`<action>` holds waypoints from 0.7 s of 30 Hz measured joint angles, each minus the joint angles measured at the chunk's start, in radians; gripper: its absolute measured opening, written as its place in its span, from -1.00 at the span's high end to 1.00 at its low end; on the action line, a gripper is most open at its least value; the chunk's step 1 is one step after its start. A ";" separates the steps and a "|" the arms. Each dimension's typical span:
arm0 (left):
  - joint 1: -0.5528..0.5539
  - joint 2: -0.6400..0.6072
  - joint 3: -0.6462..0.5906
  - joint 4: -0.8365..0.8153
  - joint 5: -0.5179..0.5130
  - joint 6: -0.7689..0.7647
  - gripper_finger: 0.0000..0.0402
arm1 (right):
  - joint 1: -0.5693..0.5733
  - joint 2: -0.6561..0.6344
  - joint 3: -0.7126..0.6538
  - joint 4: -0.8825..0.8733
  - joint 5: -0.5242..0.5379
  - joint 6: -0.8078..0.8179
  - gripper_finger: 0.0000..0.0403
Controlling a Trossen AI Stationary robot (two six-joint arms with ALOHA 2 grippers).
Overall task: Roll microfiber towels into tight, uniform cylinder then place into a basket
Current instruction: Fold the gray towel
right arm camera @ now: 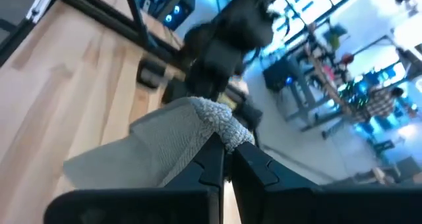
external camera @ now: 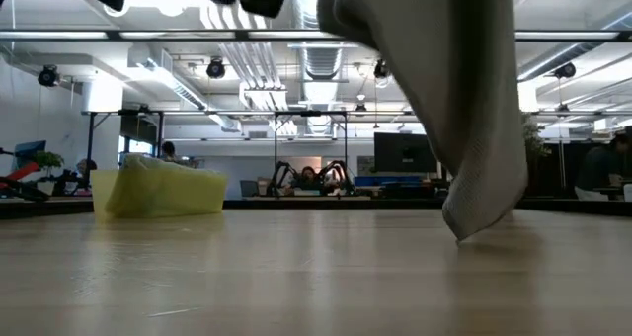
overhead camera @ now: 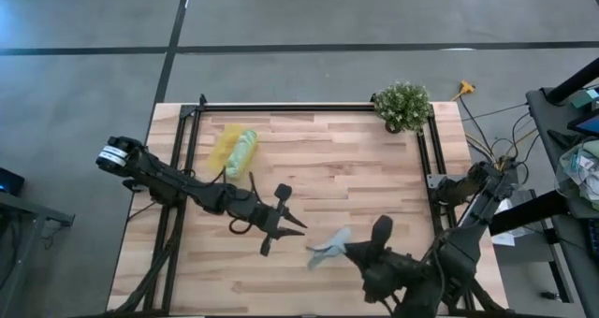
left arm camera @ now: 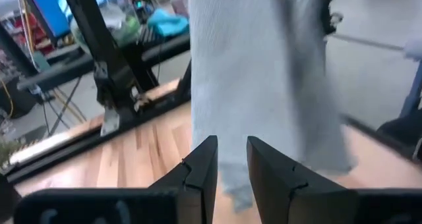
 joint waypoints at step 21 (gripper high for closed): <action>0.039 0.072 0.018 -0.049 0.403 -0.084 0.34 | 0.016 -0.030 0.000 -0.090 -0.049 0.114 0.94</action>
